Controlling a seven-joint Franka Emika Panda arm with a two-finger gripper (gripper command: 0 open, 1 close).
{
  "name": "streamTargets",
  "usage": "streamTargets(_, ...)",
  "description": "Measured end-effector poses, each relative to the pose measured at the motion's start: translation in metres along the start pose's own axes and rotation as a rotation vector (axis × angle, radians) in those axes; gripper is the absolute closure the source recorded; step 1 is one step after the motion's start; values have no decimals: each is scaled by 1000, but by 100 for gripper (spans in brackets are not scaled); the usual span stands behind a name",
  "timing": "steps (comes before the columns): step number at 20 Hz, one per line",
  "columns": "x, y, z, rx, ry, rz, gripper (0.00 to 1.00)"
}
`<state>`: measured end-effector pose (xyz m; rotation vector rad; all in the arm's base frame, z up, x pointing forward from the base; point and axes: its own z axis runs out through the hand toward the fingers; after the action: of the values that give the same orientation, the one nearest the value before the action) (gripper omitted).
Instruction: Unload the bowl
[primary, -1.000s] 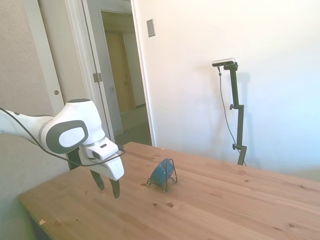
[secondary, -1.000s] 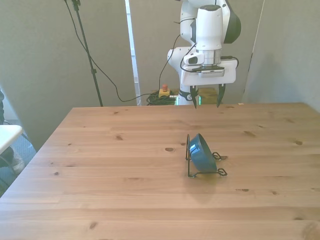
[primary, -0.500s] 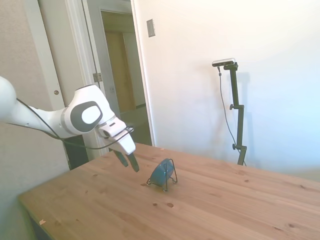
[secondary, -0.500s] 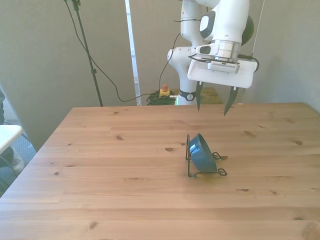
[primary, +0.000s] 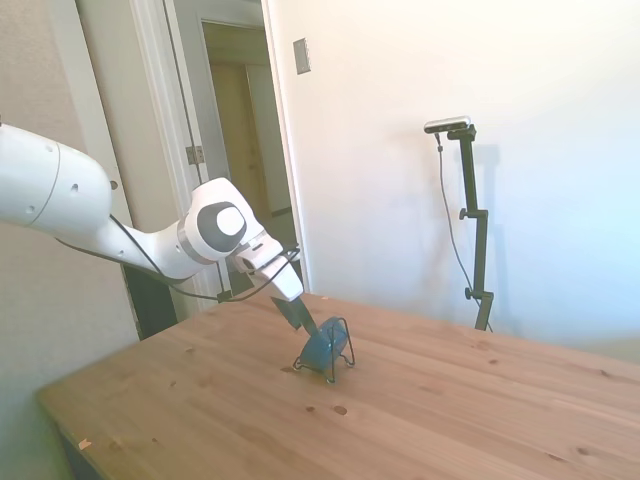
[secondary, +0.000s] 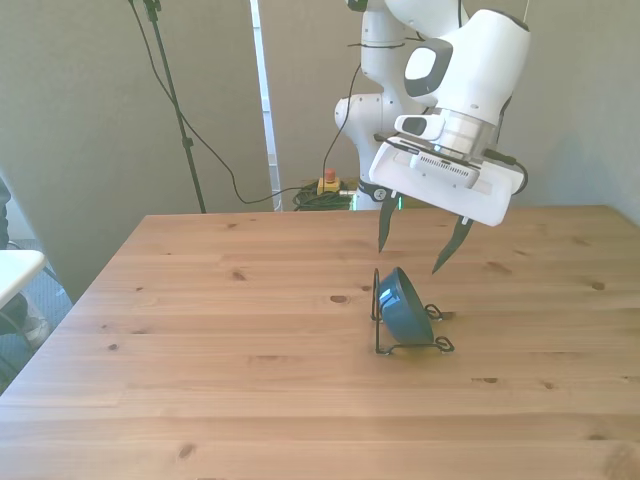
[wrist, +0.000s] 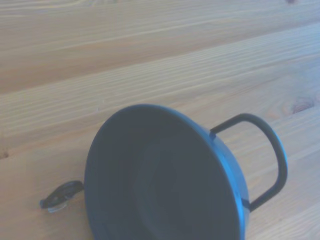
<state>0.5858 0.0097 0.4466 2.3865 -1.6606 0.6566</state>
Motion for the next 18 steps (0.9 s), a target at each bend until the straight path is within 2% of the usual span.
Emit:
streamTargets(13, -12, -14, 28, -63, 67, 22, 0)
streamTargets(14, -14, -16, 28, -67, 78, 23, 100)
streamTargets(18, -17, -18, 28, -92, 113, 29, 100)
